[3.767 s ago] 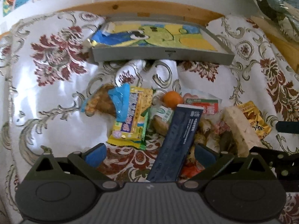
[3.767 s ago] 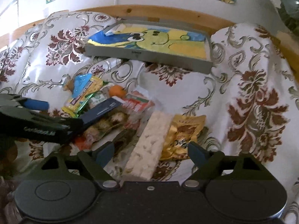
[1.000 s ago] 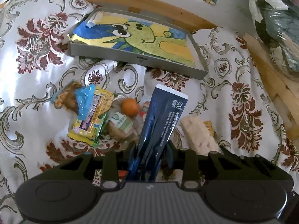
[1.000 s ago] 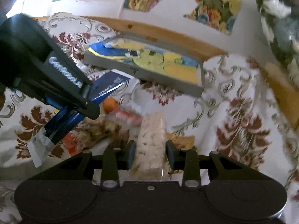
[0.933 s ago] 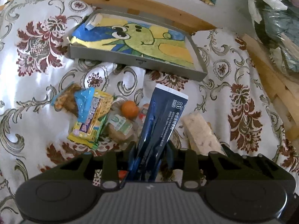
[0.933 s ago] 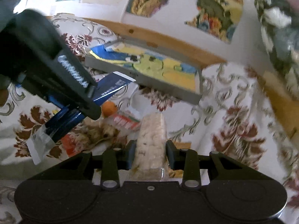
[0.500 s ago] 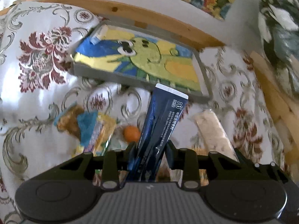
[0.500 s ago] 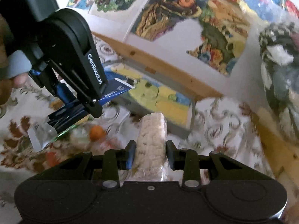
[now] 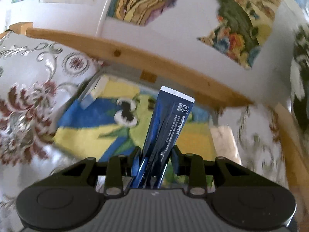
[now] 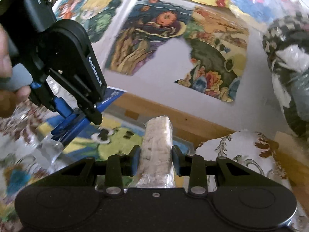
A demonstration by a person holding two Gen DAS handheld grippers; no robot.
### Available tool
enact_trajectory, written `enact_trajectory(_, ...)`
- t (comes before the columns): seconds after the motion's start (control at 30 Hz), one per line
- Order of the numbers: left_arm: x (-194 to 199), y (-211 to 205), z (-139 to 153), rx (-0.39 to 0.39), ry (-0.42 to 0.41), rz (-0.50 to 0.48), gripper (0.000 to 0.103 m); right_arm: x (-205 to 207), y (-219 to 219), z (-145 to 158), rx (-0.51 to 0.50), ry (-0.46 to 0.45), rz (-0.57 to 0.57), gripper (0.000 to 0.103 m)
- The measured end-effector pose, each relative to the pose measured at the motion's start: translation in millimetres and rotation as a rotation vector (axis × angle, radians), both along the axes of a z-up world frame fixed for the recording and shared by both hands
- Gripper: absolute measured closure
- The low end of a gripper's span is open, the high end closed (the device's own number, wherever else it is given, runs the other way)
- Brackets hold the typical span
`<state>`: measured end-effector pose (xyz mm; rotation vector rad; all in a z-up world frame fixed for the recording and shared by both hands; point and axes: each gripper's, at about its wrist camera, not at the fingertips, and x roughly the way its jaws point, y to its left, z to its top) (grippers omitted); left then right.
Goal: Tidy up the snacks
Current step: 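Lift and carry both held snacks over the grey painted tray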
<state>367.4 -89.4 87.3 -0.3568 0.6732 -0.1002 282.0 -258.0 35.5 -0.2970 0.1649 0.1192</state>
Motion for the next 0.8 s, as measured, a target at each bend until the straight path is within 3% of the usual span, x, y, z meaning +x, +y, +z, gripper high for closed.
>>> enact_trajectory(0.2,47,-10,-7,-0.089,-0.035,0.045,0.067,45,-23,-8,0.142,0.013,-0.022,0.066)
enact_trajectory(0.53,98,-40,-43,-0.047,0.004,0.035,0.067,86,-43,-42,0.241,0.085,-0.022,0.066)
enact_trajectory(0.8,113,-54,-66,-0.015,0.058,0.016,0.067,100,-47,-60,0.281,0.175,-0.037,0.066)
